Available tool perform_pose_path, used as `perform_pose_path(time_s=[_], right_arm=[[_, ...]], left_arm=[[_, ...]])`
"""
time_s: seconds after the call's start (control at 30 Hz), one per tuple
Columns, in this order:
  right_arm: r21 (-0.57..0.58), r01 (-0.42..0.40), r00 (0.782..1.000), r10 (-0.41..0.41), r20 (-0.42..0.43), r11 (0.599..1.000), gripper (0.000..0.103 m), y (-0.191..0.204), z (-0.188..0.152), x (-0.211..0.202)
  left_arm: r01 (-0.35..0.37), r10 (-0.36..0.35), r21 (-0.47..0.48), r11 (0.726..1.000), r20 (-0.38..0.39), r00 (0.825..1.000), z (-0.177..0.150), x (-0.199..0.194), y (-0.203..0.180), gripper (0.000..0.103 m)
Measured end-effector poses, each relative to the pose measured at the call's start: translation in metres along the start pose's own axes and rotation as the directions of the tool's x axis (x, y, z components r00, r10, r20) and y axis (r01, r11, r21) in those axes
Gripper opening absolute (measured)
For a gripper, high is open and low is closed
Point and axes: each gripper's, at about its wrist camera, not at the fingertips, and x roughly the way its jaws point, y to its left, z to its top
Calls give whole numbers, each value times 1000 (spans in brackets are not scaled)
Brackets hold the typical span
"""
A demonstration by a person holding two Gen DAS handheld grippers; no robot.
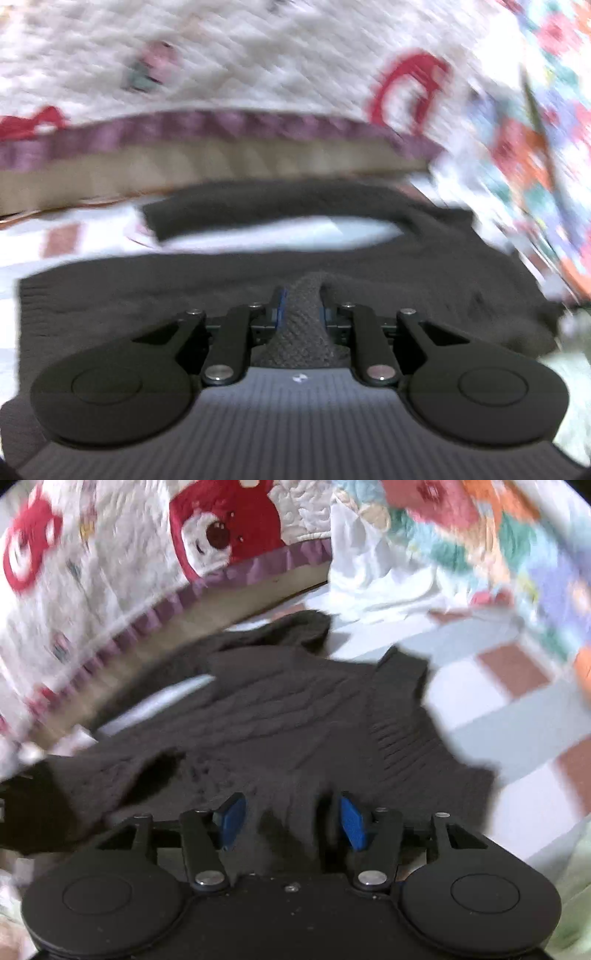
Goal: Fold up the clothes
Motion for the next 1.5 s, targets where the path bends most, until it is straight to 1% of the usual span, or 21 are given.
perform_pose_path(time_s=[0.07,0.17,0.23,0.33,0.4,0.43,0.5,0.57,0.67,0.73,0.8,0.87,0.9,0.97,1.03,1.13,1.23,1.37,1.4,1.47,1.5], right_arm=[[68,-62,998,62,0,996,65,-8,-8,-3],[55,-58,998,57,20,997,65,-9,-21,-8],[-1,-18,999,18,43,1000,65,-3,-24,-13],[-104,-2,997,10,72,995,65,9,-20,-18],[-163,-8,997,20,78,987,65,17,-15,-17],[-195,-11,997,25,70,981,66,21,-11,-14],[-228,-15,999,21,24,974,68,21,-2,1],[-218,-24,998,10,-65,976,69,15,5,20],[-106,-89,990,77,-115,990,70,0,14,30],[-43,-134,984,128,-126,990,71,-8,19,32],[-37,-176,976,169,-136,984,71,-9,19,30],[-31,-217,967,211,-145,976,62,-10,19,28],[-27,-238,961,231,-149,971,52,-11,19,27],[-13,-298,949,295,-111,954,42,-15,16,18],[-17,-319,944,316,-90,948,21,-16,13,9],[-77,-263,963,257,-83,962,11,-14,8,-6],[-84,-279,959,272,-86,957,8,-19,2,-20],[-100,-241,970,236,-58,965,11,-25,-12,-26],[-101,-240,970,236,-50,966,13,-25,-14,-26],[-87,-262,965,260,-34,961,27,-23,-17,-23],[-83,-273,962,272,-25,958,40,-21,-17,-22]], left_arm=[[-36,38,-91,995,17,999,2,0,14,19],[16,-20,-155,988,-19,1000,1,2,24,25],[62,-64,-68,996,-25,998,0,-5,8,45],[90,-92,100,991,17,996,-3,-22,-26,49],[182,-185,174,968,0,983,-5,-28,-46,52],[265,-258,187,946,-58,964,-6,-26,-54,55],[429,-390,176,886,-217,895,-12,-10,-76,56],[512,-448,165,843,-312,838,-22,5,-98,56],[579,-479,176,796,-403,780,-37,33,-134,59],[592,-478,173,787,-435,763,-45,53,-156,61],[560,-448,160,813,-444,776,-51,70,-171,61],[546,-453,120,829,-428,782,-53,82,-175,61],[542,-463,86,836,-420,781,-57,86,-175,62],[569,-505,-1,822,-462,729,-69,91,-173,58],[615,-522,32,788,-496,694,-82,84,-179,16],[663,-551,43,748,-516,656,-94,63,-183,13],[696,-612,-14,718,-488,622,-89,43,-176,13],[677,-547,85,731,-520,656,-88,34,-186,15],[666,-519,113,737,-535,666,-89,35,-190,21],[653,-508,118,748,-531,678,-89,39,-193,34],[641,-514,103,761,-508,691,-87,41,-193,41]])
